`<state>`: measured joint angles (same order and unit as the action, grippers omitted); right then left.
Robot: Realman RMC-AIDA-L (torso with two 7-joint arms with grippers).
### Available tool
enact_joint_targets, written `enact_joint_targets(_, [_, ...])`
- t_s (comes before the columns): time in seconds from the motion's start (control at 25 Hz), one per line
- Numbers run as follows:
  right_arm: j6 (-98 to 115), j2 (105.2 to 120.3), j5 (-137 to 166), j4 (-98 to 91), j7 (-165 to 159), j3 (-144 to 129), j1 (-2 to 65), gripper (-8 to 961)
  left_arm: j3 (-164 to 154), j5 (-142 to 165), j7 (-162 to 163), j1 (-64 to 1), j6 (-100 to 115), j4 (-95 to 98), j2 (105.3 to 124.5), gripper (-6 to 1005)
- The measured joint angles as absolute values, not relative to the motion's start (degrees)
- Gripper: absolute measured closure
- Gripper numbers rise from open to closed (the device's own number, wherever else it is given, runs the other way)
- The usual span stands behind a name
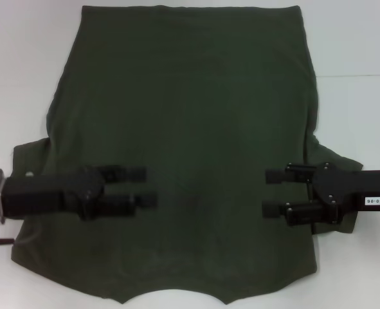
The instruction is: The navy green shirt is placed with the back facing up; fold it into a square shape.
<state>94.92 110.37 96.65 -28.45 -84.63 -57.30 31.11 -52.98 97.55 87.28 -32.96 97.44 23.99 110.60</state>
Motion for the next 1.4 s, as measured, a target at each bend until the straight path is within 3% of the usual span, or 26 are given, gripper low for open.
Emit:
enact_joint_targets(0.48, [94.8,109.79,96.7,-28.4,-84.6,-57.1,31.0,44,-34.1,98.1,105.9,-29.3,87.4,24.3,106.97,141])
enact_joint_targets(0.76, [94.8,109.76,97.7,-28.5,-84.6,-57.1,31.0,47,-33.4,105.2,114.8,-26.2,78.8,26.6,106.90,141])
enact_joint_targets(1.4, [94.5,109.76,98.1,-28.3,-84.0,-57.1,31.6,55,-32.5,113.1,116.8,-26.3,68.6,26.6,107.24,139])
